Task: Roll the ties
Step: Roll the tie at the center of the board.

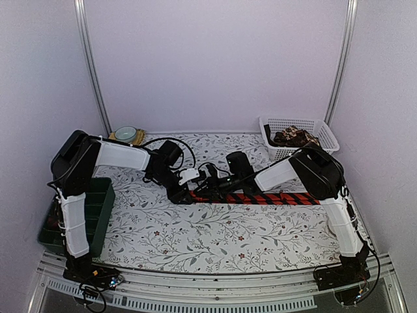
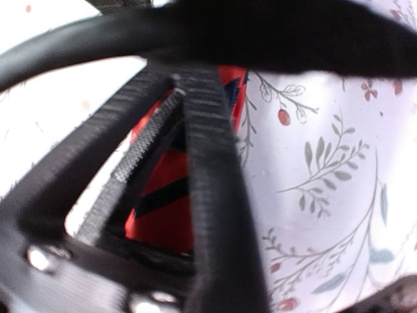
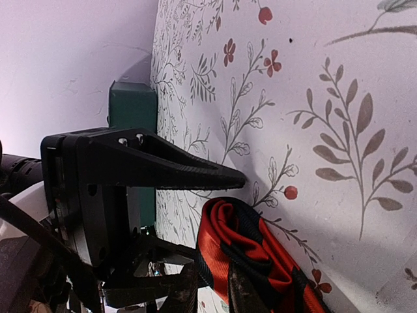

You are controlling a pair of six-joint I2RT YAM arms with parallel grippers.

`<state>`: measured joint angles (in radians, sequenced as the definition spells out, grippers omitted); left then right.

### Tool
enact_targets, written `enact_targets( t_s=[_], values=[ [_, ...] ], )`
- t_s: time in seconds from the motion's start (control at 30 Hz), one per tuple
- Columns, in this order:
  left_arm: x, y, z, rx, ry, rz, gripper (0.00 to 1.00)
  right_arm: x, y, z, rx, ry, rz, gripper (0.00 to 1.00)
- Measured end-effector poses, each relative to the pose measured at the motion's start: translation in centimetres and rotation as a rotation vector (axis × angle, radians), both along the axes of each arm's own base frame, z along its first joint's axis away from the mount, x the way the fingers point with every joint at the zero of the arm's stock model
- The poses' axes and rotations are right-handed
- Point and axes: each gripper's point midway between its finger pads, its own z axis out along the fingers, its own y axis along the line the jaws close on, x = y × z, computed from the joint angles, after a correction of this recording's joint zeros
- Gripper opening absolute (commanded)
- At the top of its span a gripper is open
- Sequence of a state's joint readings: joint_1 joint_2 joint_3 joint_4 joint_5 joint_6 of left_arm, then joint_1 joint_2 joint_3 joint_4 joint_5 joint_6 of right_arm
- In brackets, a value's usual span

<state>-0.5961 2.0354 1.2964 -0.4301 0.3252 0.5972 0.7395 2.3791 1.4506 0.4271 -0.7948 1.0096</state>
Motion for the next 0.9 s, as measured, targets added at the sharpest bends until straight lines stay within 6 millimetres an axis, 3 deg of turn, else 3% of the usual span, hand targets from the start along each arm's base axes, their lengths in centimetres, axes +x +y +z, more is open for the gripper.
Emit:
enact_targets(
  t_s=[0.1,0.2,0.37,0.5,0.6,0.7,0.8,0.9],
  values=[
    [0.0,0.0,0.0,0.000,0.005,0.005,0.81,0.0,0.0,0.0,-0.005,0.001,0.001,0.17],
    [-0.2,0.2,0.5,-0.002,0.017,0.026,0.89,0.0,0.0,-0.1,-0.008,0.001,0.003,0.17],
    [0.0,0.5,4.4,-0.057,0.011,0.113,0.87,0.0,0.0,-0.3,-0.011,-0.004,0.006,0.17],
    [0.4,0.9,6.0,-0.137,0.081,0.226,0.83,0.0,0.0,-0.3,-0.012,-0.010,0.008,0.17],
    [0.7,2.4,5.8,-0.218,0.171,0.366,0.82,0.0,0.0,-0.3,-0.012,-0.013,0.010,0.17],
    [0.3,3.7,4.3,-0.278,0.270,0.510,0.80,0.0,0.0,-0.3,-0.013,-0.014,0.010,0.17],
    [-0.5,3.6,2.9,-0.346,0.362,0.627,0.77,0.0,0.0,-0.3,-0.013,-0.014,0.010,0.17],
    [-0.5,3.1,2.8,-0.427,0.426,0.707,0.74,0.0,0.0,-0.3,-0.013,-0.014,0.010,0.17]
  ],
)
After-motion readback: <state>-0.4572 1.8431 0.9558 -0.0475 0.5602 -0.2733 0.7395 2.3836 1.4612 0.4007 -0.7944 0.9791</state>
